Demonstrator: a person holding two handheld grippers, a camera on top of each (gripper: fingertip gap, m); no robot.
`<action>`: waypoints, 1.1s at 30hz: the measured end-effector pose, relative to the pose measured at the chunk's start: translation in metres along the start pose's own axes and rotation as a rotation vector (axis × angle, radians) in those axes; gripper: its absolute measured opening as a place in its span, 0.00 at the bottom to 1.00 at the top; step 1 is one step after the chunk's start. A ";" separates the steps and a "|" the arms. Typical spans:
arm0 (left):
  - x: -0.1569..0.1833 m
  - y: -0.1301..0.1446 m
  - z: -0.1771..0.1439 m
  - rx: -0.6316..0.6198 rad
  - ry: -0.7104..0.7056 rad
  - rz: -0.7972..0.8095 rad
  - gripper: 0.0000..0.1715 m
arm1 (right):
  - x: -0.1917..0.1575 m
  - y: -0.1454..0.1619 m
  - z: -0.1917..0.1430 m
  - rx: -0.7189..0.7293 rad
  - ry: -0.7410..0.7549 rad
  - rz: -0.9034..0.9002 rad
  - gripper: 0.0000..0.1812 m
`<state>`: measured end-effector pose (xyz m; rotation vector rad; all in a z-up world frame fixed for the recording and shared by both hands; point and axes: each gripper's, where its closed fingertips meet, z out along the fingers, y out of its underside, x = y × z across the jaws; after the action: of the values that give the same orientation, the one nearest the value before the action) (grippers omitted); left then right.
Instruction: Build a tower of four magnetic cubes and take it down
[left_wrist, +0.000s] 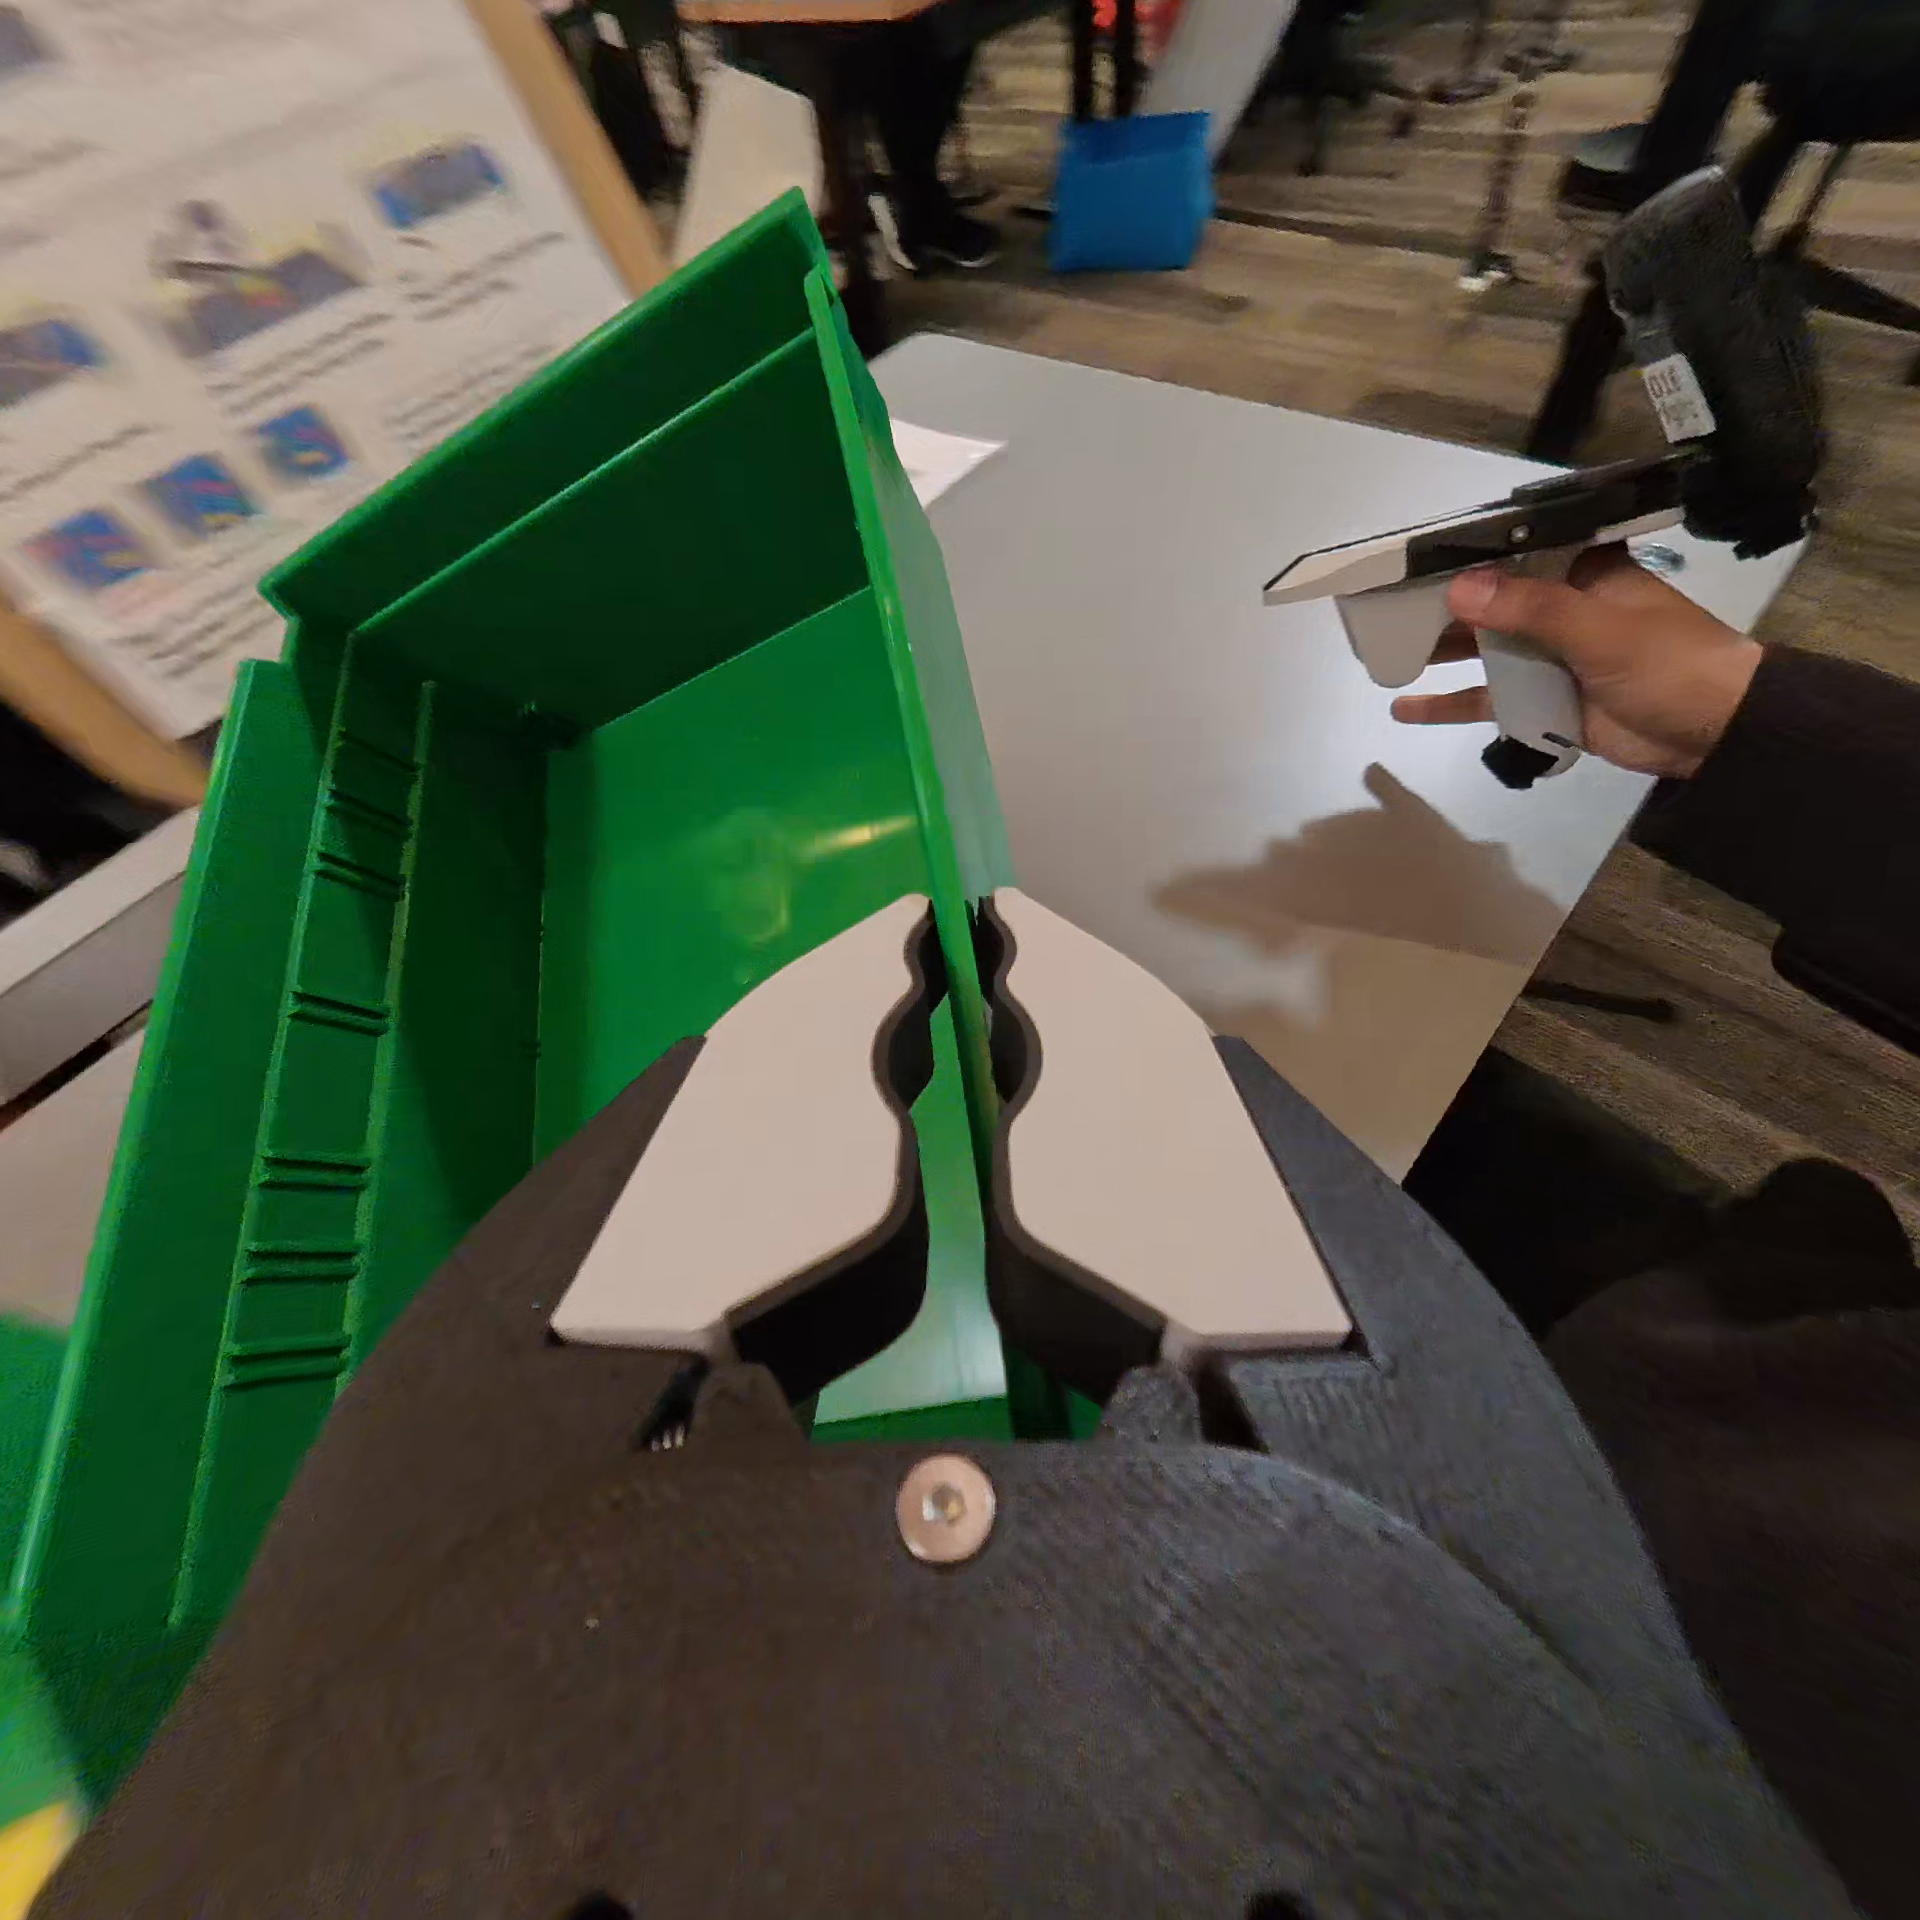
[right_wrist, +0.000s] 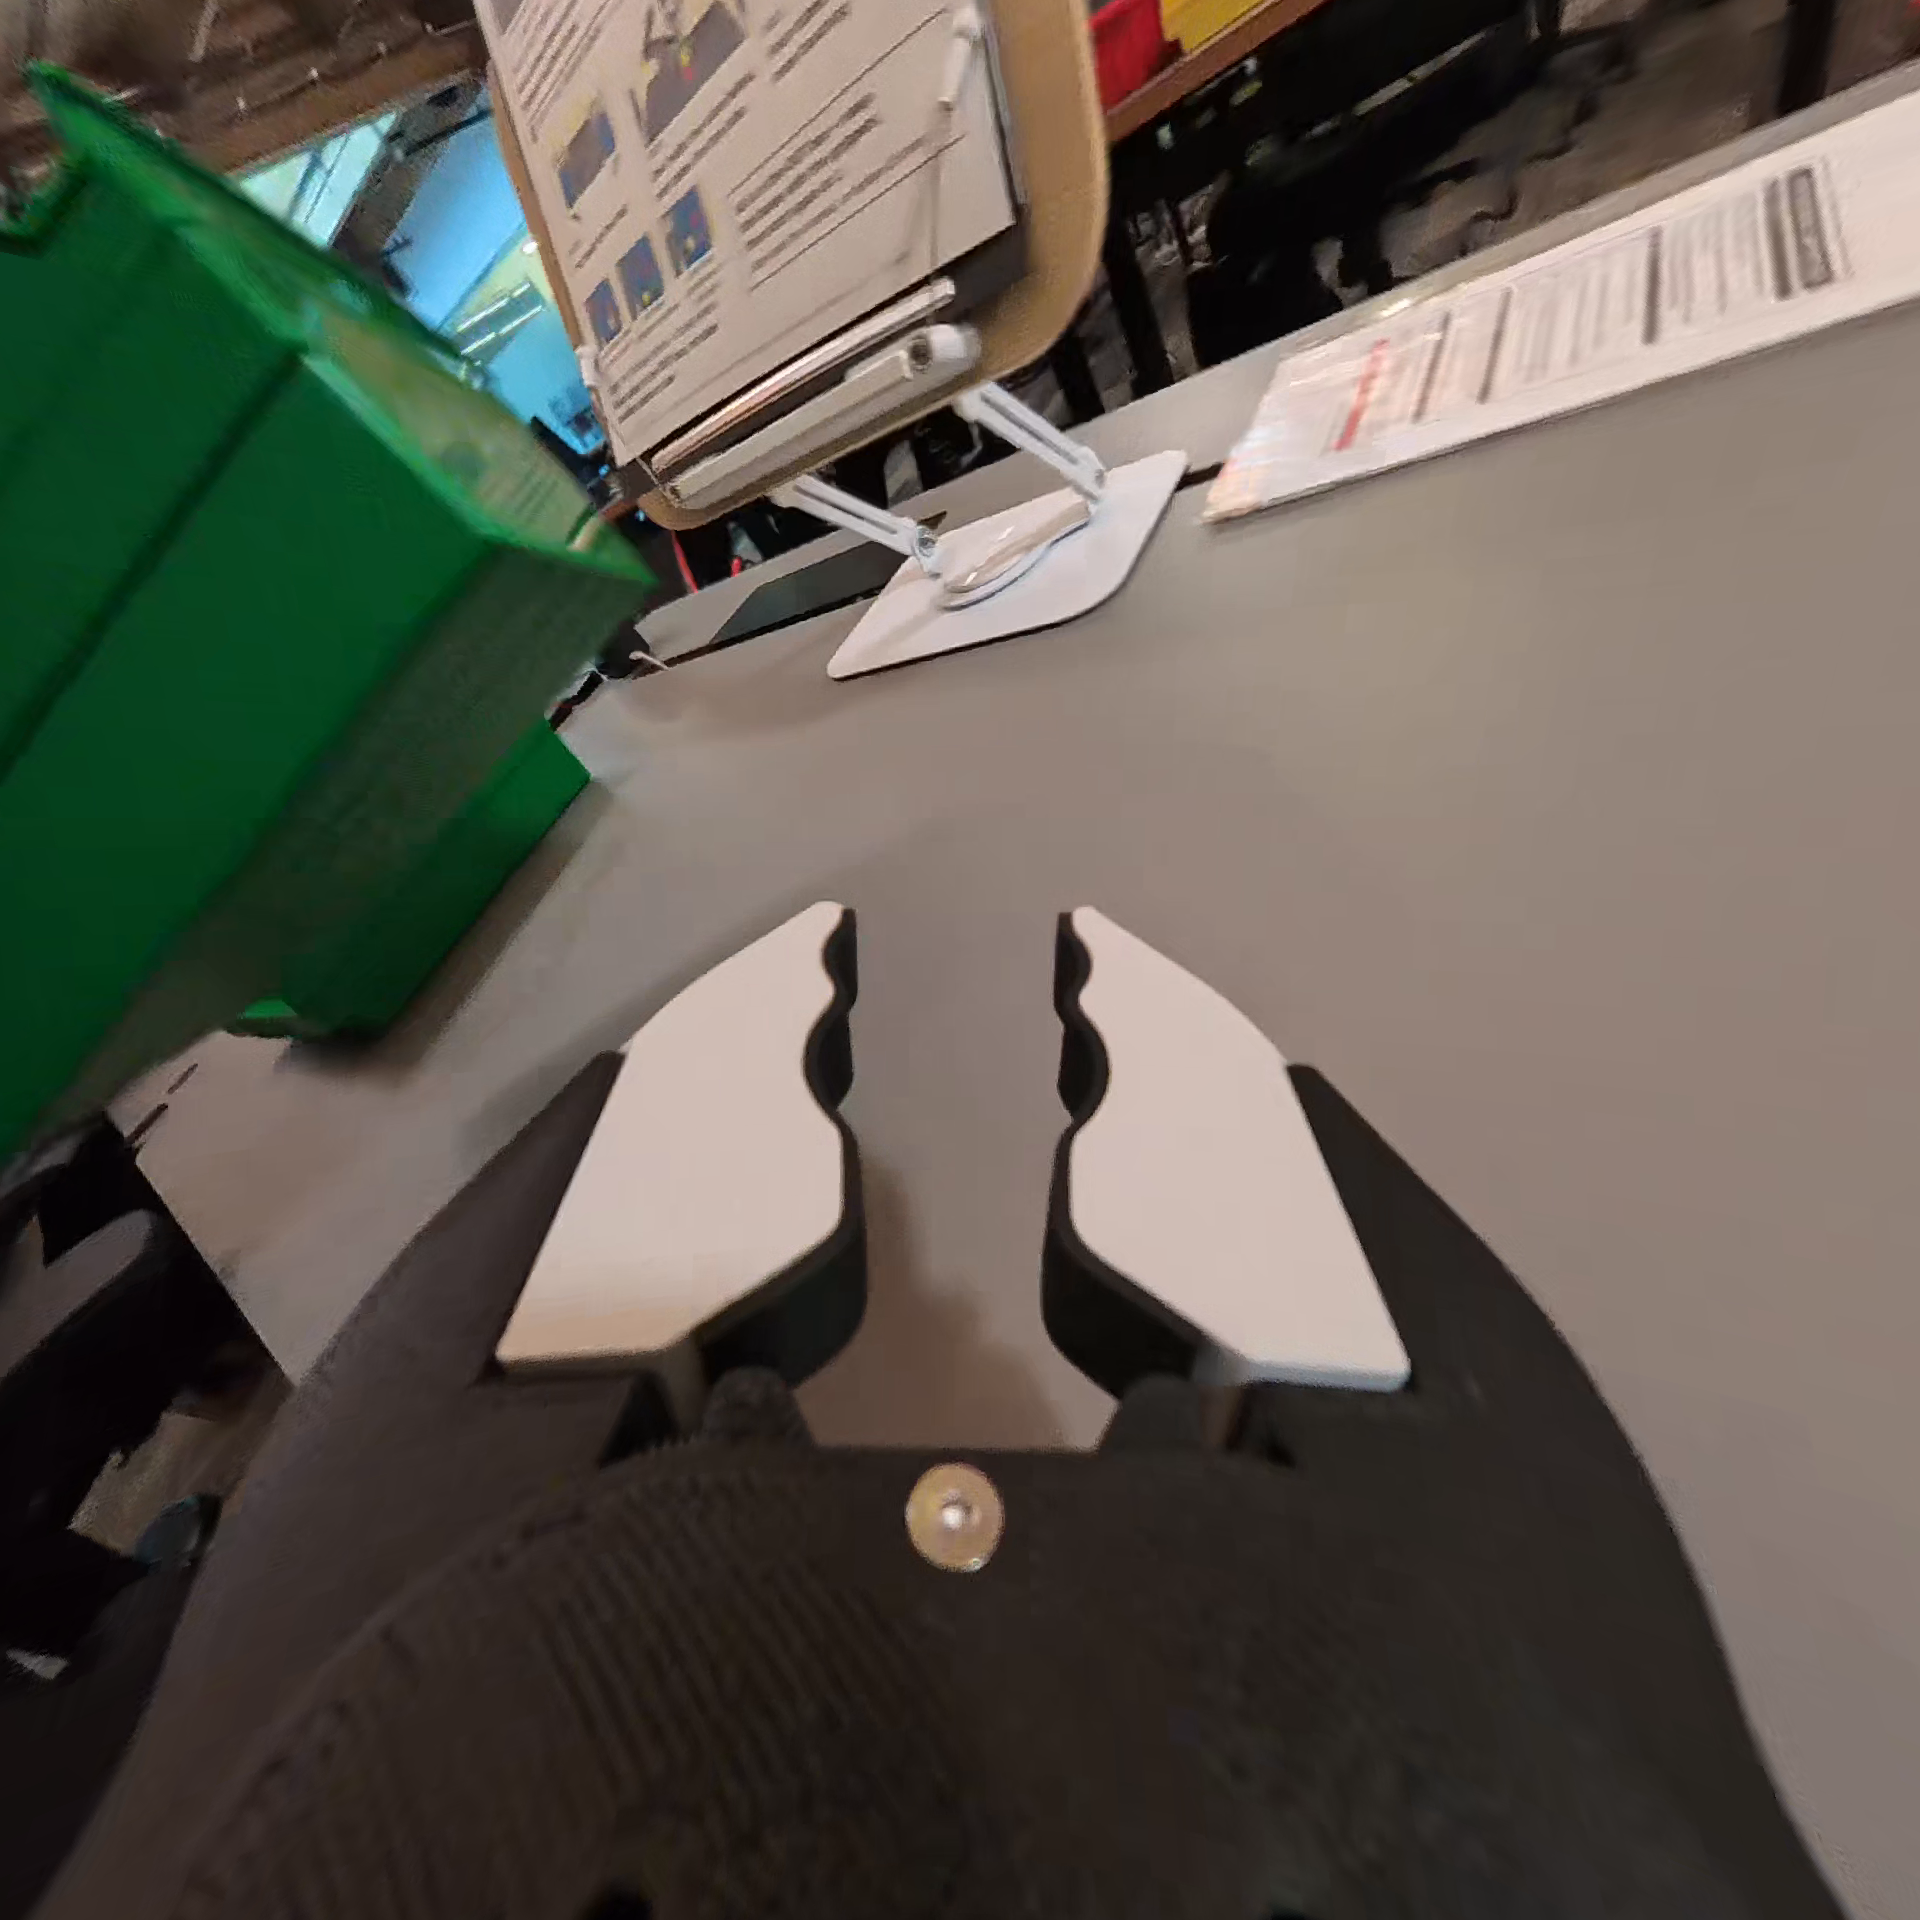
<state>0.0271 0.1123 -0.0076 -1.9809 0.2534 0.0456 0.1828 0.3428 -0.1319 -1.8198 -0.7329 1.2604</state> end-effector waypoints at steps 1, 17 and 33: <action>0.009 -0.002 0.026 -0.011 0.034 0.003 0.03 | 0.005 0.003 -0.005 -0.002 0.007 0.016 0.21; 0.122 0.014 0.250 -0.128 0.147 0.121 0.03 | -0.005 0.051 -0.057 -0.076 0.151 -0.042 0.25; 0.126 0.001 0.222 0.067 0.149 0.176 0.33 | -0.015 0.017 -0.053 0.071 0.316 -0.133 0.38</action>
<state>0.1687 0.2932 -0.1186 -1.8927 0.5195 0.0028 0.2284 0.3075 -0.1288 -1.8242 -0.6134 0.8754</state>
